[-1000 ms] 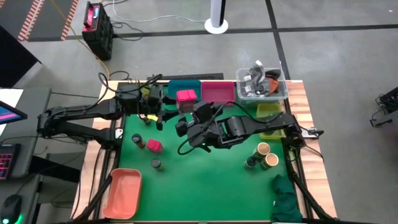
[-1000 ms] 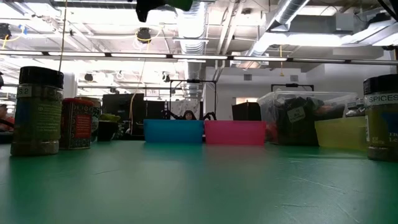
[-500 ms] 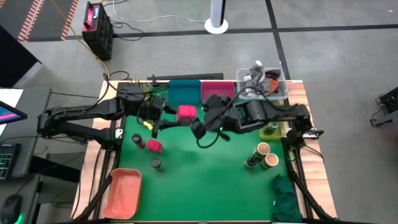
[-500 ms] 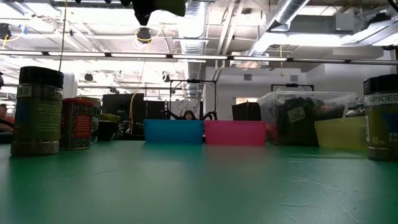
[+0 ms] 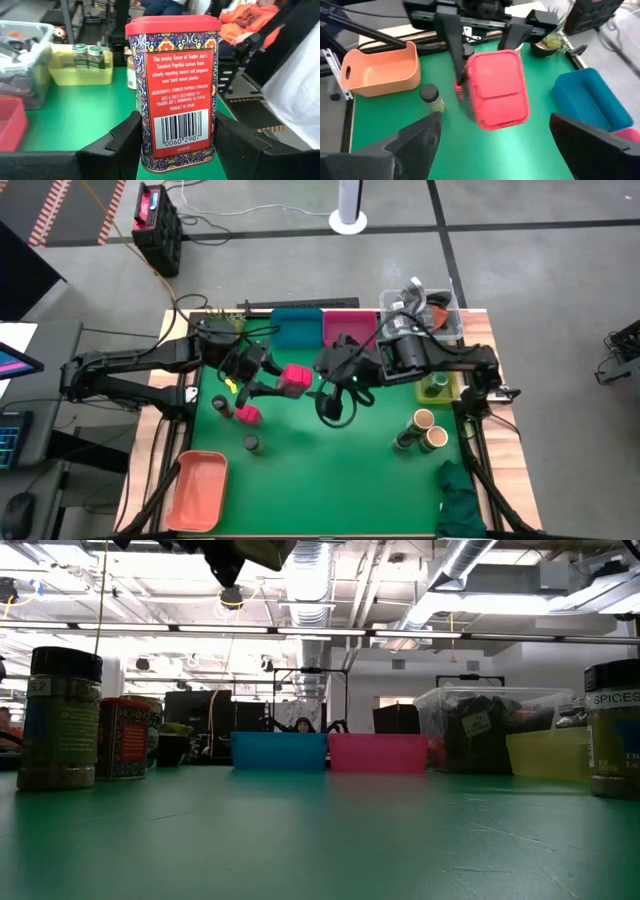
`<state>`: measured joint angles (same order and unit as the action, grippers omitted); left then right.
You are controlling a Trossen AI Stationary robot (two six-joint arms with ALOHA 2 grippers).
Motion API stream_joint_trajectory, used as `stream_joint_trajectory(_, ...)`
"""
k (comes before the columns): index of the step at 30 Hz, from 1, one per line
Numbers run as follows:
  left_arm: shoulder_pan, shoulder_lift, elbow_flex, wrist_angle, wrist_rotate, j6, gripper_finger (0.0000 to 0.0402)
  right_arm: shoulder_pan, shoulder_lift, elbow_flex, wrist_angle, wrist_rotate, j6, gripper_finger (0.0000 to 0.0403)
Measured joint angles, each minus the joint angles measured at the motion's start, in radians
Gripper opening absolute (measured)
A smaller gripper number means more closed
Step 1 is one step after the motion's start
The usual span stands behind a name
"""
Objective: Sort spices by type
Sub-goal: Put the right red spice can into the red bin
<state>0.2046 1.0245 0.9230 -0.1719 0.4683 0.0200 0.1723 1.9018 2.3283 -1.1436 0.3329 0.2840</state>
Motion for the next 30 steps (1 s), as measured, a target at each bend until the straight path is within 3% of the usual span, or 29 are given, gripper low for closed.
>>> stream_joint_trajectory(11, -0.021, 0.001, 0.000, 0.003, 0.016, 0.021, 0.0208, -0.066, 0.060, 0.000, 0.087, -0.226, -0.085, 0.0398)
stream_joint_trajectory(19, -0.021, 0.001, 0.000, -0.004, 0.008, 0.025, 0.0208, -0.080, 0.084, 0.000, 0.095, -0.242, -0.109, 0.0389)
stream_joint_trajectory(30, -0.021, 0.001, 0.000, -0.002, -0.003, 0.066, 0.0208, -0.090, 0.099, 0.000, 0.087, -0.263, -0.109, 0.0269)
